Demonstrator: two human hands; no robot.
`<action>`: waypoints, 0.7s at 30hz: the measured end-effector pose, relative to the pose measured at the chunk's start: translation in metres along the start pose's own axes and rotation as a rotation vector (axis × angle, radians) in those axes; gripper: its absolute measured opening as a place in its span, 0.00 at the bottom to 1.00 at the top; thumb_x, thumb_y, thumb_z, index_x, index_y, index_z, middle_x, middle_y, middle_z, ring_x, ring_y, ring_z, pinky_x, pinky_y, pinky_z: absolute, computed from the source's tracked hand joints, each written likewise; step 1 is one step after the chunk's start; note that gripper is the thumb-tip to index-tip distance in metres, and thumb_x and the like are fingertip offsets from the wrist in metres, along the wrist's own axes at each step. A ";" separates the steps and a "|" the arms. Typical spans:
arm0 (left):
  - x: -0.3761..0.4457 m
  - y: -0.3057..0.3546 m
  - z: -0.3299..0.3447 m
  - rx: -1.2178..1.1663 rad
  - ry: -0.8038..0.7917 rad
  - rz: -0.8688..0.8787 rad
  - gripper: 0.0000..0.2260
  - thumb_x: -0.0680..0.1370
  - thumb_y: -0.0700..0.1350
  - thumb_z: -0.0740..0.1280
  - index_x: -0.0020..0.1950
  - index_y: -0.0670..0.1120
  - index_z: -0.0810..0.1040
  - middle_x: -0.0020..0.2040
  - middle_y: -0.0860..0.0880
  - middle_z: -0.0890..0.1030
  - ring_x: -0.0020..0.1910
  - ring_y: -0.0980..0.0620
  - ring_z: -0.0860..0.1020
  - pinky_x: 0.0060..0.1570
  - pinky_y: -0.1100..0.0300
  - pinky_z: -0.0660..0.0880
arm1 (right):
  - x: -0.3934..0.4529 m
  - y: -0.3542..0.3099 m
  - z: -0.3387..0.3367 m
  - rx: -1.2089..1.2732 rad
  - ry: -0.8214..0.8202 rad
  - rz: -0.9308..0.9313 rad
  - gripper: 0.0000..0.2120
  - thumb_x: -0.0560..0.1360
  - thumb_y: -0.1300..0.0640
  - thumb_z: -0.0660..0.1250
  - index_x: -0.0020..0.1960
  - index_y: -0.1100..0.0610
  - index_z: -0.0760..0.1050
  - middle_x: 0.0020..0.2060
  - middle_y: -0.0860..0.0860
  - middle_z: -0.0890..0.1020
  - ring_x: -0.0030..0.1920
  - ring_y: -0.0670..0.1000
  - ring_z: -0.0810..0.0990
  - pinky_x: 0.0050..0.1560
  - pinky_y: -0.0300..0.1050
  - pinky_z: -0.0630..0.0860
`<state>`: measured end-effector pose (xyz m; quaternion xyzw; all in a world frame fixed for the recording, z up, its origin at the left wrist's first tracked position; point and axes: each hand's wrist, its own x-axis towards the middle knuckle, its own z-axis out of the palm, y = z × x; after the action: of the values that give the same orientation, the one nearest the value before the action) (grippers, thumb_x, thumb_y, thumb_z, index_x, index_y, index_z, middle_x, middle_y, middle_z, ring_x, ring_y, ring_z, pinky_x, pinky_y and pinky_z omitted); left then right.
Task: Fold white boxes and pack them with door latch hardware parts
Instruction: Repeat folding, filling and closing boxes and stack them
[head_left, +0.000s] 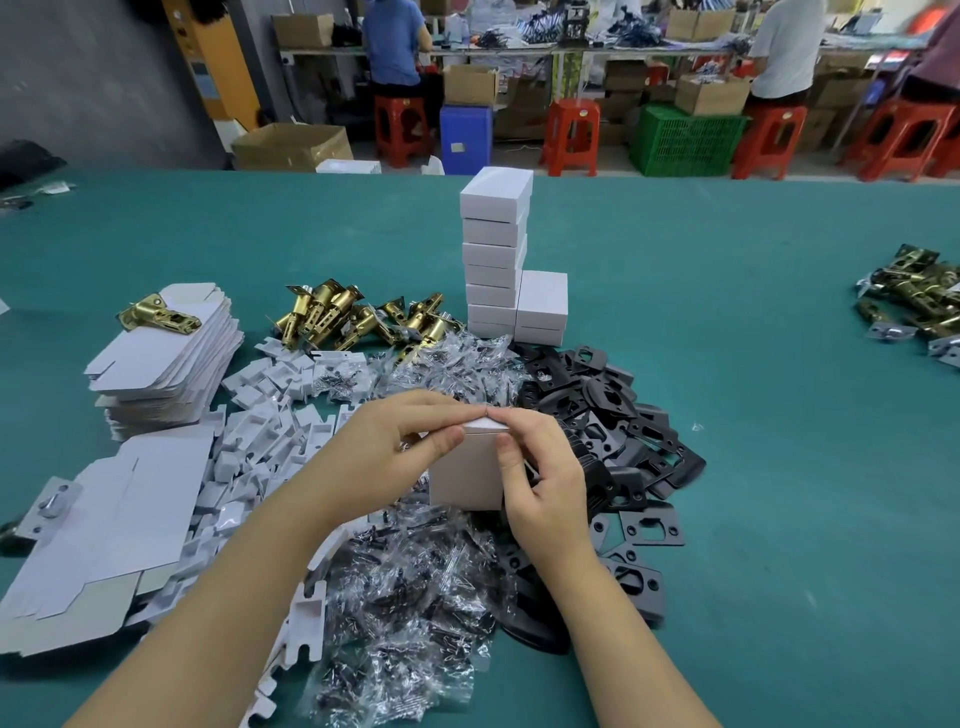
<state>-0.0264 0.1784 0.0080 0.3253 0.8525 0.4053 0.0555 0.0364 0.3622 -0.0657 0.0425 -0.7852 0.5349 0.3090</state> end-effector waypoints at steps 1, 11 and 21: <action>-0.001 -0.001 0.000 0.014 -0.010 0.003 0.14 0.80 0.54 0.66 0.65 0.69 0.79 0.62 0.69 0.78 0.64 0.64 0.75 0.55 0.71 0.72 | 0.000 0.000 0.000 0.002 0.002 0.001 0.12 0.83 0.58 0.63 0.63 0.54 0.81 0.59 0.47 0.82 0.62 0.48 0.79 0.62 0.44 0.76; -0.005 0.000 0.007 0.052 -0.009 -0.012 0.19 0.80 0.56 0.64 0.68 0.75 0.70 0.68 0.69 0.71 0.67 0.66 0.70 0.59 0.61 0.75 | 0.000 -0.002 0.000 0.033 0.010 0.021 0.11 0.82 0.54 0.62 0.63 0.47 0.78 0.57 0.41 0.81 0.59 0.48 0.81 0.58 0.47 0.79; -0.009 0.002 0.010 -0.113 0.052 -0.148 0.19 0.79 0.44 0.73 0.59 0.68 0.75 0.53 0.68 0.81 0.53 0.64 0.80 0.49 0.59 0.78 | 0.001 -0.009 -0.002 0.051 0.061 0.053 0.12 0.80 0.50 0.64 0.62 0.44 0.78 0.58 0.42 0.82 0.59 0.48 0.81 0.57 0.48 0.80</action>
<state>-0.0152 0.1807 0.0014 0.2471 0.8511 0.4559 0.0817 0.0397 0.3607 -0.0574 0.0131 -0.7625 0.5638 0.3171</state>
